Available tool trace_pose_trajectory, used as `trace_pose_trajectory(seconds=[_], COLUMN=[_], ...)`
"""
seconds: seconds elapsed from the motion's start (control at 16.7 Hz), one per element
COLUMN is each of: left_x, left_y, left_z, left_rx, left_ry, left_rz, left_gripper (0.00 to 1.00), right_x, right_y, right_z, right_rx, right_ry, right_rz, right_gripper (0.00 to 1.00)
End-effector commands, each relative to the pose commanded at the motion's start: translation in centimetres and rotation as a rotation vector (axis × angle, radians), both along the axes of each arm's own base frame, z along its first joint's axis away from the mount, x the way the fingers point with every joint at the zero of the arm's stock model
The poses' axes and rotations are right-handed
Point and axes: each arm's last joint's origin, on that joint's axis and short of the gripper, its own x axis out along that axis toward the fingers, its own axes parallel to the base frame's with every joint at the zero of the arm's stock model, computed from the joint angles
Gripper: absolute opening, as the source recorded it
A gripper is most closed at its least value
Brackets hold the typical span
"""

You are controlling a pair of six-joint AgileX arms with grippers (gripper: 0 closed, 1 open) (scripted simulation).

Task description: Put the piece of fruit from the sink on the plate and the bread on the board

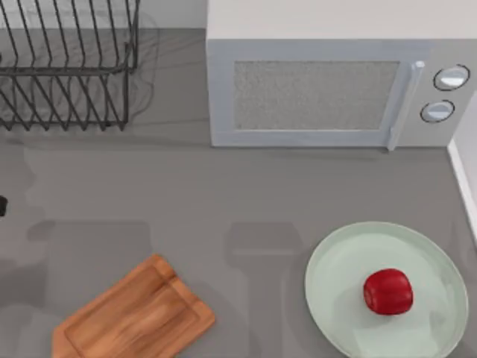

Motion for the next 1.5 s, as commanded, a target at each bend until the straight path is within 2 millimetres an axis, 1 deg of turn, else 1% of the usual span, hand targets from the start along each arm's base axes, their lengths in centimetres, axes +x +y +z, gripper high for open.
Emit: trace_pose_trajectory(seconds=[0.18,0.3,0.6,0.72,0.78,0.9,1.08,1.2,1.32,1.38,1.5], left_x=[-0.3,-0.5,-0.5,-0.4,-0.4,-0.6,-1.8,-3.4,-5.3,-6.3,-7.9], left_y=[-0.1,-0.1,-0.1,-1.1,-2.0,-4.7,-10.0,-13.7,-16.6,-17.8,-19.2], left_z=[3.1,4.2,4.2,4.0,3.9,3.5,2.9,2.4,2.0,1.8,1.6], left_rx=[0.0,0.002,0.002,0.001,0.0,0.001,0.005,0.007,0.007,0.007,0.003], left_ry=[-0.001,-0.009,-0.006,0.001,0.005,0.013,0.018,0.016,0.011,0.008,0.0], left_rz=[0.001,0.003,0.002,0.002,0.001,0.001,0.005,0.01,0.014,0.014,0.014], left_gripper=[0.0,0.0,0.0,0.0,0.0,0.0,0.0,0.0,0.0,0.0,0.0], right_x=[0.0,0.0,0.0,0.0,0.0,0.0,0.0,0.0,0.0,0.0,0.0], right_y=[0.0,0.0,0.0,0.0,0.0,0.0,0.0,0.0,0.0,0.0,0.0], right_z=[0.0,0.0,0.0,0.0,0.0,0.0,0.0,0.0,0.0,0.0,0.0], right_rx=[0.0,0.0,0.0,0.0,0.0,0.0,0.0,0.0,0.0,0.0,0.0], right_ry=[0.0,0.0,0.0,0.0,0.0,0.0,0.0,0.0,0.0,0.0,0.0], right_rz=[0.0,0.0,0.0,0.0,0.0,0.0,0.0,0.0,0.0,0.0,0.0], right_gripper=[1.0,1.0,1.0,1.0,1.0,1.0,1.0,1.0,1.0,1.0,1.0])
